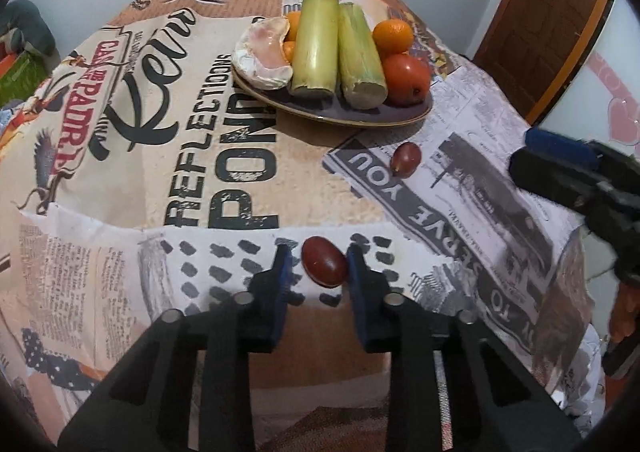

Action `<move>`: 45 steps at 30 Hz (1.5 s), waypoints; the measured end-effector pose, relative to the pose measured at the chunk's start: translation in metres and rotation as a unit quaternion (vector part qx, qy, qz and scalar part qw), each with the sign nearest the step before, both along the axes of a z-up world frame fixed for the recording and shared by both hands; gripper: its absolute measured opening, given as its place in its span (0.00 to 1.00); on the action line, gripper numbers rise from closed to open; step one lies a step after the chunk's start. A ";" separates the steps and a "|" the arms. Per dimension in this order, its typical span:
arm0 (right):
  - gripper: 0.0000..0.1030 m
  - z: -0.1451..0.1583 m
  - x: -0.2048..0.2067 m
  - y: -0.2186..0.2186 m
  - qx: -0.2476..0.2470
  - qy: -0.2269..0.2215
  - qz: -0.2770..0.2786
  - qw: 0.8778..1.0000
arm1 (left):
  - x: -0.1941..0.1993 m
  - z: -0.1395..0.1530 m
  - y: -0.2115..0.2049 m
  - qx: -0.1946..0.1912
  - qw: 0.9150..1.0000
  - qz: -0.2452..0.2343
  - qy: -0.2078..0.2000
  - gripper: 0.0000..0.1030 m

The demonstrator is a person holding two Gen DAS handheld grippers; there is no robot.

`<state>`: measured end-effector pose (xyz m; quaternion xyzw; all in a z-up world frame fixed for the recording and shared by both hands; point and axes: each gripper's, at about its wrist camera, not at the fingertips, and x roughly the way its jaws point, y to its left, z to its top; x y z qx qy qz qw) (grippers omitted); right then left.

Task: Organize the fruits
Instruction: 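Grasp a dark red date with the left gripper while the right gripper grasps another date, then carry both dates to the plate and lower them beside the sugarcane with both grippers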

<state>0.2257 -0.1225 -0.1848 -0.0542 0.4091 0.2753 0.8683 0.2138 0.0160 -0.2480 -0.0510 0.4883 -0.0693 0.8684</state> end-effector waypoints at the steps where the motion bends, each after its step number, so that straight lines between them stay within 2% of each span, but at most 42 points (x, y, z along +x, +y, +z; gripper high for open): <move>1: 0.54 -0.002 0.001 0.001 -0.002 0.001 0.001 1.000 | 0.001 0.000 0.000 -0.002 1.000 -0.001 0.000 0.21; 7: 0.52 -0.016 0.012 0.012 -0.011 0.015 0.012 1.000 | 0.006 0.006 0.011 0.000 1.000 0.011 -0.011 0.20; 9: 0.47 -0.022 0.017 0.016 -0.014 0.023 0.017 0.999 | 0.009 0.011 0.017 0.005 1.000 0.017 -0.021 0.20; 13: 0.45 -0.035 0.027 0.025 -0.022 0.035 0.023 0.999 | 0.013 0.017 0.026 0.006 0.999 0.025 -0.033 0.20; 17: 0.36 -0.047 0.037 0.032 -0.025 0.049 0.029 0.998 | 0.019 0.018 0.030 0.010 0.999 0.026 -0.037 0.20; 21: 0.33 -0.053 0.042 0.034 -0.025 0.050 0.028 0.998 | 0.024 0.016 0.030 0.009 0.999 0.024 -0.039 0.20; 23: 0.26 -0.052 0.044 0.033 -0.023 0.047 0.029 0.998 | 0.026 0.015 0.028 0.010 0.999 0.023 -0.038 0.20; 30: 0.25 -0.046 0.041 0.029 -0.022 0.035 0.028 0.999 | 0.031 0.017 0.025 0.008 0.999 0.018 -0.043 0.20; 45: 0.25 -0.012 0.051 0.019 0.014 -0.005 0.006 1.000 | 0.052 0.047 0.017 0.005 0.997 0.009 -0.081 0.20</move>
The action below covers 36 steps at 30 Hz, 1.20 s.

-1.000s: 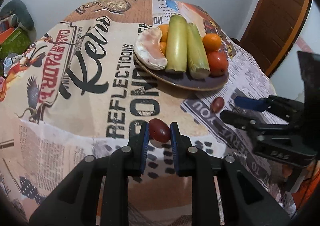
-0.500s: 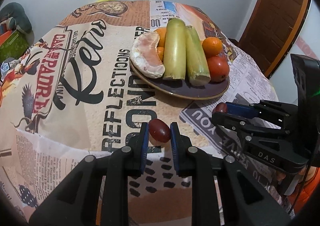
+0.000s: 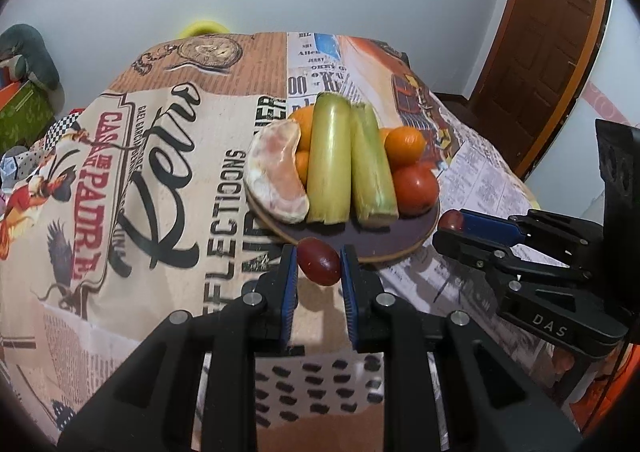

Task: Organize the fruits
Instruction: 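Carry both dates to the plate and lower them beside the sugarcane with both grippers, then open both grippers to release the dates on the plate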

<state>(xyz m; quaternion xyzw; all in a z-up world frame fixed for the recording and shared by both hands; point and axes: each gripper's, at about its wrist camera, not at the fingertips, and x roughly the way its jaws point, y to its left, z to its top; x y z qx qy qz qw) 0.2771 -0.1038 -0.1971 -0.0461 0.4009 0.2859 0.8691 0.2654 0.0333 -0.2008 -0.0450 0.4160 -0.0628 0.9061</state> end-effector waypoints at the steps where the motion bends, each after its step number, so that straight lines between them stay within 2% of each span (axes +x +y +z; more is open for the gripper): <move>1: 0.25 0.001 0.002 0.000 0.002 -0.001 -0.001 1.000 | 0.002 0.000 -0.001 0.000 1.000 -0.001 0.000 0.20; 14: 0.26 -0.016 0.015 0.009 -0.006 0.013 0.011 1.000 | 0.033 -0.017 -0.013 -0.004 1.000 -0.017 0.013 0.20; 25: 0.26 -0.024 0.021 0.012 -0.009 0.021 0.018 1.000 | 0.040 -0.027 -0.015 -0.018 0.999 -0.019 0.030 0.21; 31: 0.28 -0.023 0.021 0.013 -0.010 0.026 0.019 0.999 | 0.041 -0.027 -0.011 -0.024 0.999 -0.013 0.032 0.35; 36: 0.28 -0.019 0.018 0.011 -0.010 0.029 0.016 0.999 | 0.036 -0.020 -0.008 -0.021 0.999 -0.006 0.025 0.35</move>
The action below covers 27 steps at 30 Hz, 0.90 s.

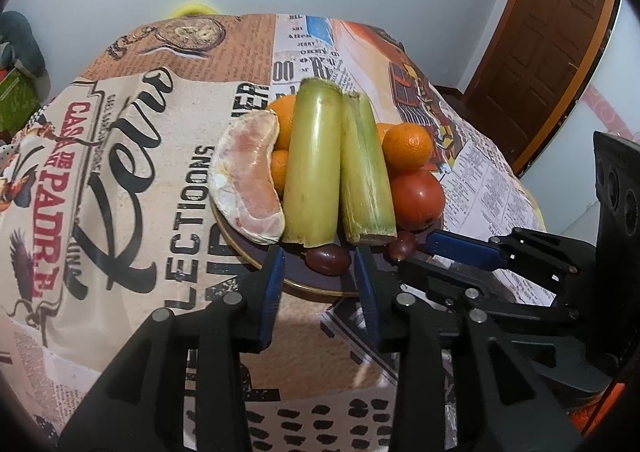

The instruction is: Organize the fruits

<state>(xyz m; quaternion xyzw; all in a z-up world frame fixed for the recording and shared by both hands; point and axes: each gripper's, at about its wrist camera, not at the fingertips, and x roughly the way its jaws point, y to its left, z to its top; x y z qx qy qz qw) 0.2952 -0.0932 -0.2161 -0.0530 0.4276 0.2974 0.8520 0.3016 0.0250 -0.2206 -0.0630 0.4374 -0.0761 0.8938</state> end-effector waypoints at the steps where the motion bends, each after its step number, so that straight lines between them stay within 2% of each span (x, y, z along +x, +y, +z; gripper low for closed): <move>1: 0.28 0.003 -0.001 -0.001 0.002 -0.002 -0.002 1.000 | -0.002 0.003 0.001 0.002 1.000 0.004 -0.004 0.35; 6: 0.28 0.027 -0.014 -0.012 0.016 -0.026 -0.013 0.999 | -0.021 0.033 0.008 0.012 0.999 0.025 -0.040 0.35; 12: 0.28 0.081 -0.042 -0.031 0.043 -0.085 -0.031 0.995 | -0.064 0.095 0.010 0.042 0.990 0.050 -0.125 0.35; 20: 0.28 0.169 -0.110 -0.054 0.091 -0.202 -0.046 0.974 | -0.145 0.178 -0.001 0.059 0.968 0.058 -0.239 0.37; 22: 0.29 0.188 -0.130 -0.059 0.108 -0.229 -0.050 0.966 | -0.164 0.195 -0.004 0.055 0.961 0.061 -0.264 0.43; 27: 0.43 0.216 -0.171 -0.067 0.125 -0.284 -0.062 0.949 | -0.209 0.223 -0.011 0.054 0.944 0.064 -0.319 0.58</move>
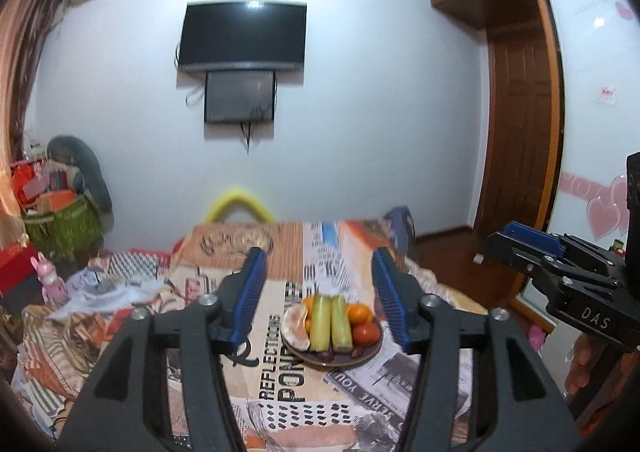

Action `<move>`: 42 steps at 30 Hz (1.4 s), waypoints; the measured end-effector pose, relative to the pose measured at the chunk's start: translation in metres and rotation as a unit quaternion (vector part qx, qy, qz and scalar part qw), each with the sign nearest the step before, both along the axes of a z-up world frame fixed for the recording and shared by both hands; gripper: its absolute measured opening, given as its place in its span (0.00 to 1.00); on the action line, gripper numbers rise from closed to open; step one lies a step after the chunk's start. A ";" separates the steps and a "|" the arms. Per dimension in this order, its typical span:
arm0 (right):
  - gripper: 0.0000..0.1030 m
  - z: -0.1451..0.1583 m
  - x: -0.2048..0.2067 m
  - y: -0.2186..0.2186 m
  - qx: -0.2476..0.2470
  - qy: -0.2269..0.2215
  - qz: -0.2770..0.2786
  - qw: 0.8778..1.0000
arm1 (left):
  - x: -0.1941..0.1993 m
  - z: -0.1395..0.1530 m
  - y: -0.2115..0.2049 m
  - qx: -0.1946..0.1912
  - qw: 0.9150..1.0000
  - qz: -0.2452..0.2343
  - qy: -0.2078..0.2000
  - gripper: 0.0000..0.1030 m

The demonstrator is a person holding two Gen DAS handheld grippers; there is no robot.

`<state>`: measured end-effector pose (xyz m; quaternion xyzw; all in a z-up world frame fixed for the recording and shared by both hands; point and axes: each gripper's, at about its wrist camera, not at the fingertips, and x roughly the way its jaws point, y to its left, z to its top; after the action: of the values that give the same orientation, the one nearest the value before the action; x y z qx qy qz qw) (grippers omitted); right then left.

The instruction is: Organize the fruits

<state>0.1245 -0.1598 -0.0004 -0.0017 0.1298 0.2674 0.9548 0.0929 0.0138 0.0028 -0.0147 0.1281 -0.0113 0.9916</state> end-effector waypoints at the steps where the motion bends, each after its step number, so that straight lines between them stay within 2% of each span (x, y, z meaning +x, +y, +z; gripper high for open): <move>1: 0.44 0.004 -0.007 -0.001 0.001 -0.010 -0.005 1.000 | -0.008 0.005 -0.001 0.001 1.000 0.002 -0.011 0.61; 4: 0.48 0.010 -0.021 -0.002 0.008 -0.022 -0.010 1.000 | -0.024 0.012 -0.004 0.002 1.000 0.004 -0.029 0.70; 6: 0.62 0.009 -0.023 -0.002 0.015 -0.034 -0.020 0.999 | -0.031 0.014 -0.003 -0.001 0.999 0.006 -0.035 0.75; 10: 0.73 0.007 -0.027 -0.001 0.015 -0.045 -0.034 0.998 | -0.038 0.015 -0.002 -0.003 0.999 0.011 -0.039 0.90; 12: 0.85 0.007 -0.026 -0.001 0.017 -0.046 -0.041 0.998 | -0.042 0.014 -0.002 -0.002 0.999 0.013 -0.040 0.93; 17: 0.98 0.007 -0.031 -0.003 0.019 -0.053 -0.061 0.997 | -0.045 0.011 -0.002 -0.002 0.999 0.018 -0.039 0.97; 42: 1.00 0.000 -0.042 -0.009 0.010 -0.044 -0.070 0.997 | -0.051 0.006 -0.009 0.003 0.999 0.016 -0.038 0.99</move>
<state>0.0828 -0.1687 -0.0005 0.0054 0.0844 0.2012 0.9759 0.0418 0.0047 0.0090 -0.0132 0.0905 0.0049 0.9958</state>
